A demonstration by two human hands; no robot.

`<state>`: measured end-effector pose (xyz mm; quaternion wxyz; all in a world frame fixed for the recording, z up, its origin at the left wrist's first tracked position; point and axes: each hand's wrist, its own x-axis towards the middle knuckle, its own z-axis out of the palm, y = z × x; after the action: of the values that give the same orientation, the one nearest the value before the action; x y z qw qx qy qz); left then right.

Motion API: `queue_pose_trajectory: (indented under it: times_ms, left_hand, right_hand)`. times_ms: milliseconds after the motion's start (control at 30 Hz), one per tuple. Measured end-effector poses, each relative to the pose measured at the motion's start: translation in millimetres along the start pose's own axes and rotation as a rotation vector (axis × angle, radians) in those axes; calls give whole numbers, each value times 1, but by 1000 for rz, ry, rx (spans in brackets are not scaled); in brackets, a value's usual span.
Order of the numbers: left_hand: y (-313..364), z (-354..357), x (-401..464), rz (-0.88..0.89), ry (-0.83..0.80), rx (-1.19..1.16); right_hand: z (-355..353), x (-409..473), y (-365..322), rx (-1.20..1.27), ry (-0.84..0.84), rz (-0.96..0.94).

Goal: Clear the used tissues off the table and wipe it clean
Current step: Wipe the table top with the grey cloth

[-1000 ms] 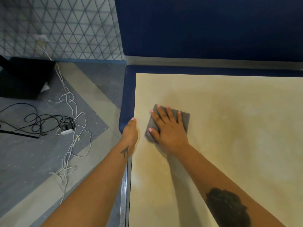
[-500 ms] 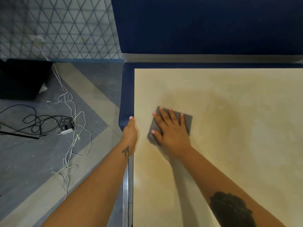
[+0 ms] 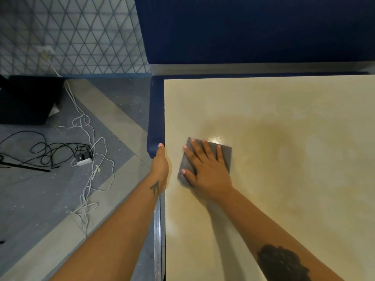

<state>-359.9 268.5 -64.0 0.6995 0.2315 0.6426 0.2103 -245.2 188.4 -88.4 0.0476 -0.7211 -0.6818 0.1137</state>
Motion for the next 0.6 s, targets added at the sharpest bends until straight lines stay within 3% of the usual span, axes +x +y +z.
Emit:
queue_pose_trajectory:
  times_ms: [233,467,600]
  left_hand:
    - [-14,-2,-17,74,43,43]
    - [-21,-8,-23,68,-51,33]
    - [-25,-10,-29,44,-16,51]
  right_hand:
    - [0,28,-20,-28,-21,228]
    - [11,-30,-25,13,27,-47]
    - [5,-30,3,-26,32,74]
